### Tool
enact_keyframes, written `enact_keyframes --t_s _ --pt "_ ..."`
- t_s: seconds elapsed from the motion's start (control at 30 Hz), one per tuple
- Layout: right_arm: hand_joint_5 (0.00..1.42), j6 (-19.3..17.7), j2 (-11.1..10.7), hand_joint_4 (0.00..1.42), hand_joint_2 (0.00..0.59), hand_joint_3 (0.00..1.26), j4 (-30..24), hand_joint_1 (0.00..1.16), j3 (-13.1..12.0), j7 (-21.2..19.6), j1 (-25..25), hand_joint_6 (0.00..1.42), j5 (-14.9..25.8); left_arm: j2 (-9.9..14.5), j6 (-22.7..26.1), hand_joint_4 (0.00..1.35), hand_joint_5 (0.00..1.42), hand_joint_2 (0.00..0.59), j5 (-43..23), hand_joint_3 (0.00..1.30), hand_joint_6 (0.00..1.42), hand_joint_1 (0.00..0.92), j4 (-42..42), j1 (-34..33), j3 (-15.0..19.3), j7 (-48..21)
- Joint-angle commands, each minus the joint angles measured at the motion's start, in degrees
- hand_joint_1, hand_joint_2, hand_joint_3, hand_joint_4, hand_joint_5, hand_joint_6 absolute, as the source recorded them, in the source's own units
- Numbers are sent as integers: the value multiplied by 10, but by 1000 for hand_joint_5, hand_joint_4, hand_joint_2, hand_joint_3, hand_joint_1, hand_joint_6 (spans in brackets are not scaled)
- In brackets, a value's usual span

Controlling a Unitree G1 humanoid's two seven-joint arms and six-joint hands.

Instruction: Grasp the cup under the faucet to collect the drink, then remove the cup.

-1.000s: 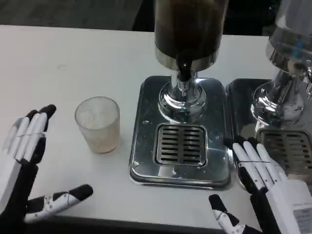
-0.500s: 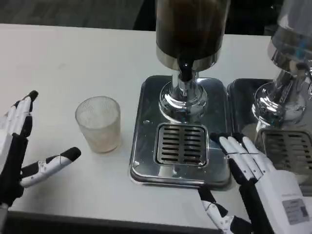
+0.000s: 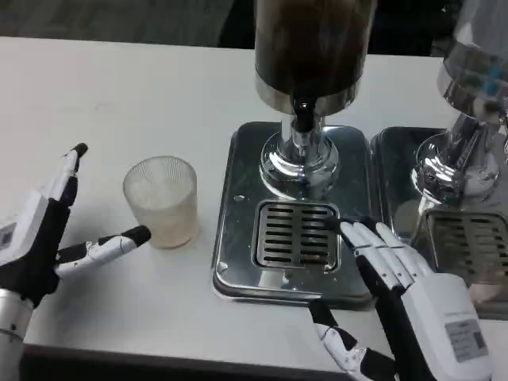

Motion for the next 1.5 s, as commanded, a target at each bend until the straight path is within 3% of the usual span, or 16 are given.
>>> enact_keyframes --t_s 0.03,0.43,0.57,1.13,1.3,1.43,1.5 --pt "122 -7 1 174 411 177 9 457 3 -7 -8 215 4 -11 9 0 148 6 -9 0 197 214 36 -35 -12 -17" --pt "167 -3 20 200 411 215 42 460 9 -31 -32 223 3 -34 29 0 186 17 1 0 221 259 102 -103 -52 -30" --pt "172 -14 19 209 411 219 57 460 7 -34 -32 241 20 -44 31 0 189 17 2 0 222 260 108 -119 -62 -30" --pt "184 -3 17 276 411 237 27 461 -8 -31 11 238 22 -68 2 0 215 35 -1 0 244 276 116 -136 -90 -37" --pt "184 -2 11 306 405 249 15 468 -12 -19 18 232 24 -76 -12 77 296 62 -3 97 301 369 113 -131 -91 -30" --pt "195 -2 3 323 414 259 4 498 -17 -6 22 230 31 -85 -20 214 417 70 -12 258 378 386 115 -124 -86 -39" --pt "198 -2 -1 337 414 263 -2 512 -20 2 22 230 31 -88 -23 289 491 69 -17 333 485 384 115 -120 -84 -42"
